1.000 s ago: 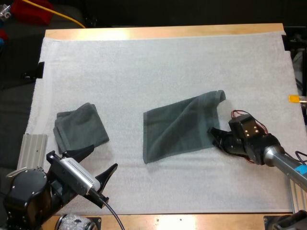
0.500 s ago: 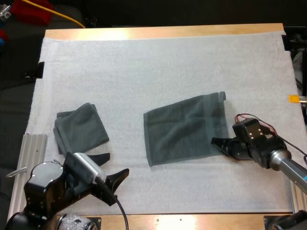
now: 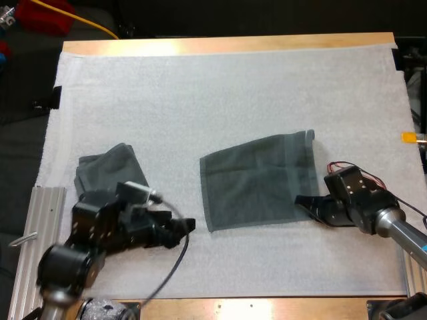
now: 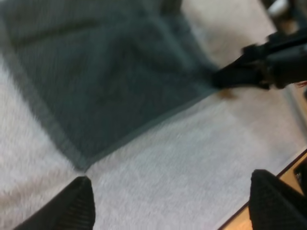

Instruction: Pick towel from pile, fold and stack

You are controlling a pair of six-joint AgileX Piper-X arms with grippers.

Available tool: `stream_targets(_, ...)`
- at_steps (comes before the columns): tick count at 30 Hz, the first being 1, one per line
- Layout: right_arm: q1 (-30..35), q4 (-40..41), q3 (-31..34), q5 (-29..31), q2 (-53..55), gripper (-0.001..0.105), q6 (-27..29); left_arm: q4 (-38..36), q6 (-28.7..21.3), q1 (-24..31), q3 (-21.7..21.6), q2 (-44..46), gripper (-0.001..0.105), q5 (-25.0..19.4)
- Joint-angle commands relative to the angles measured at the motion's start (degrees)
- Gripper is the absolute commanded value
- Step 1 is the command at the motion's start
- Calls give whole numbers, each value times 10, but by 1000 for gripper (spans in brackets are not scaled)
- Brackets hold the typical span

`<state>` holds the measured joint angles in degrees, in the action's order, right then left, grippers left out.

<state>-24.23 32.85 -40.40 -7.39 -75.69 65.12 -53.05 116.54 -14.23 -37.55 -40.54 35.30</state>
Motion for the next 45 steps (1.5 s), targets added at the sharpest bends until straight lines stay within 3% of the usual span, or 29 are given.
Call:
stream_targets(1, -1, 9, 0, -3, 4, 2, 7, 7, 6, -2, 0, -15, 65, 1)
stream_targets(8, -1, 9, 0, -3, 4, 2, 7, 14, 4, -2, 0, -143, 65, 2)
stream_targets(13, -1, 9, 0, -3, 4, 2, 7, 49, 4, -2, 0, -212, 65, 40)
stream_targets(18, -1, 9, 0, -3, 4, 2, 7, 63, 4, -2, 0, -264, 65, 49)
stream_targets(24, -1, 8, 0, -3, 4, 2, 7, 73, 0, -2, 0, -340, 65, 122)
stream_targets(35, -1, 8, 0, -3, 4, 2, 7, 125, -6, -80, 0, -451, 65, 105)
stream_targets(39, -1, 8, 0, -3, 4, 2, 7, 132, 4, -86, 0, -462, 65, 56)
stream_targets(45, -1, 8, 0, -3, 4, 2, 7, 186, 37, -87, 0, -463, 65, 57)
